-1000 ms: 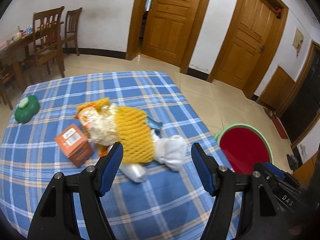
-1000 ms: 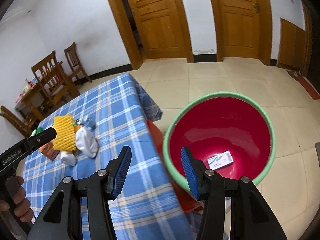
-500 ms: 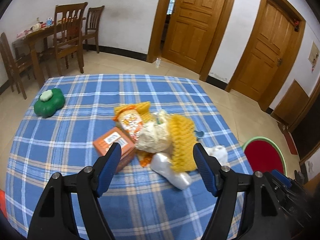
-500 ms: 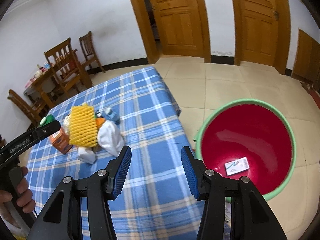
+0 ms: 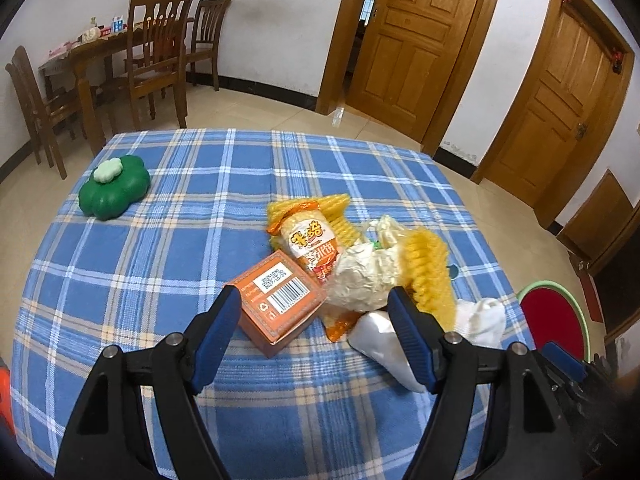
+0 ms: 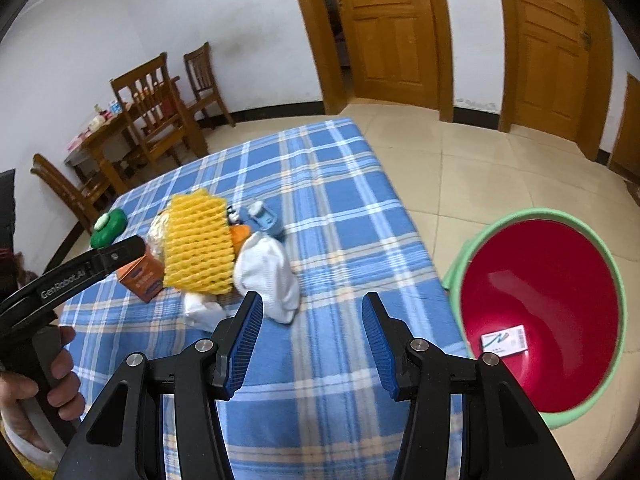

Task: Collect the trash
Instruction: 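Grasp the white cloth with the right gripper while the left grasps the orange box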

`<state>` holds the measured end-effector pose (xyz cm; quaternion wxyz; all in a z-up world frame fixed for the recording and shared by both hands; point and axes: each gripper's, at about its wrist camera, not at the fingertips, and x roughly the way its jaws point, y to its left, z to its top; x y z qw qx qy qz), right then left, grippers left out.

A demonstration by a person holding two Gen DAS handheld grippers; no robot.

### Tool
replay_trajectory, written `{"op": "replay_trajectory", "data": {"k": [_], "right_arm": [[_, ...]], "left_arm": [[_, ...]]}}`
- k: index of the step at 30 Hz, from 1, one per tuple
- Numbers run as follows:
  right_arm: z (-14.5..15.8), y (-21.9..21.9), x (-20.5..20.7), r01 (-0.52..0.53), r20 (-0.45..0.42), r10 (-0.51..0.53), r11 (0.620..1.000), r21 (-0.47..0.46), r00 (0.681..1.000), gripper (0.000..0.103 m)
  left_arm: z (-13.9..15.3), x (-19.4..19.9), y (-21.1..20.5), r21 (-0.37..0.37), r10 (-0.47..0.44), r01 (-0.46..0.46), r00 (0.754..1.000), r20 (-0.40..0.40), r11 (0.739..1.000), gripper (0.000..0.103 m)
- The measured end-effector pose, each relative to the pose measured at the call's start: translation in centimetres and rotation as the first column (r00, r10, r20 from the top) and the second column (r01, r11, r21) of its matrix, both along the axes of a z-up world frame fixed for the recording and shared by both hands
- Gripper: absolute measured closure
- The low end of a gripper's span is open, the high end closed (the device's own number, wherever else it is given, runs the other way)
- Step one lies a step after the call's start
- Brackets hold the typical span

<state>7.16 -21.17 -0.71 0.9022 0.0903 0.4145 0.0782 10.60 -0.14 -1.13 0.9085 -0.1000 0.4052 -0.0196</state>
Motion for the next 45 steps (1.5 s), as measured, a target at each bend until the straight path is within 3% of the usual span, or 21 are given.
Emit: {"op": "replay_trajectory", "data": {"k": [16,22,29,33,38,45], "right_arm": [[-2.1,2.3,4.1,-0.129,-0.065,0.13,0.991,0.018,0.989,0.05],[-3.2,2.4,5.4,-0.157,-0.109,0.161,0.986,0.046,0.981,0.05],[-3.4,2.2,5.4,-0.147,-0.102,0.151,0.988,0.049,0.983,0.05],[-3.5,2.3,5.2,-0.132,-0.1,0.137,0.99,0.05,0.986,0.05],[-3.3,2.4,4.6,-0.128,-0.112,0.134,0.99,0.058,0.985,0.066],[-2.5,1.7,3.1,-0.096,-0.099,0.101,0.994,0.056,0.99,0.073]], "left_arm": [[-1.2,1.3,2.2,0.085,0.083,-0.081,0.996,-0.017,0.993,0.026],[-1.8,1.8,2.6,0.005,0.07,-0.07,0.997,-0.044,0.998,0.024],[-3.3,2.2,1.9,-0.04,0.043,-0.047,0.995,-0.095,0.998,0.025],[-3.2,2.0,1.7,-0.048,0.028,-0.032,0.996,-0.079,0.998,0.036],[-2.8,1.3,1.9,-0.063,0.02,-0.024,0.998,-0.064,0.998,0.036],[-1.5,0.0,2.3,-0.074,0.031,-0.033,0.999,-0.029,0.997,0.036]]}}
